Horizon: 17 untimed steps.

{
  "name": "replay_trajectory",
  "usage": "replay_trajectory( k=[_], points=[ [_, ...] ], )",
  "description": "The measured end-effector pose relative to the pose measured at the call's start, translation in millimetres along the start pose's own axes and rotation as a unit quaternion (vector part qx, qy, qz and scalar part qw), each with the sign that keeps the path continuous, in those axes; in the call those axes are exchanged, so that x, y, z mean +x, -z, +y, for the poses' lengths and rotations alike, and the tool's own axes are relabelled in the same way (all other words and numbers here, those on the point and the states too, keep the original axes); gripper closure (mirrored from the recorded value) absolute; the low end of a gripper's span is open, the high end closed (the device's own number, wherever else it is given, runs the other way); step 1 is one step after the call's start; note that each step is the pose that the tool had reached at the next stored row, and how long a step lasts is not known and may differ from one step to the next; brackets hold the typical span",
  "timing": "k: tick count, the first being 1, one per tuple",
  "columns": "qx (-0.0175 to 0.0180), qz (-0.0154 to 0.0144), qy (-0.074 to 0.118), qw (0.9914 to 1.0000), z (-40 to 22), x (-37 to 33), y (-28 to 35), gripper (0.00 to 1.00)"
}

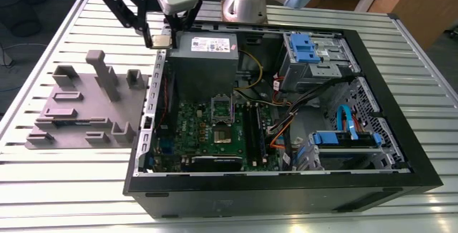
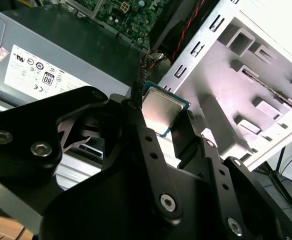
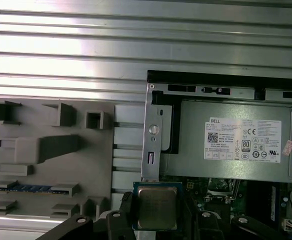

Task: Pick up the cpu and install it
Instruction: 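Pick up the cpu and move it towards the insertion slot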

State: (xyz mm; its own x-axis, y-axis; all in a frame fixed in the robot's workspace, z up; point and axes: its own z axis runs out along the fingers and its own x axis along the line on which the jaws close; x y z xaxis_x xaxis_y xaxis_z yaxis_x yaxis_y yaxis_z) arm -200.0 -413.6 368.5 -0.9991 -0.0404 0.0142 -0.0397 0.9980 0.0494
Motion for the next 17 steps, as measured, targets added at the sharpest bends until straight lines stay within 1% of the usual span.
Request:
replay_trajectory(
  k=[17],
  points=[
    [0.0,0.0,0.0,1.0,-0.2,-4.7,0.0,0.53]
  ],
)
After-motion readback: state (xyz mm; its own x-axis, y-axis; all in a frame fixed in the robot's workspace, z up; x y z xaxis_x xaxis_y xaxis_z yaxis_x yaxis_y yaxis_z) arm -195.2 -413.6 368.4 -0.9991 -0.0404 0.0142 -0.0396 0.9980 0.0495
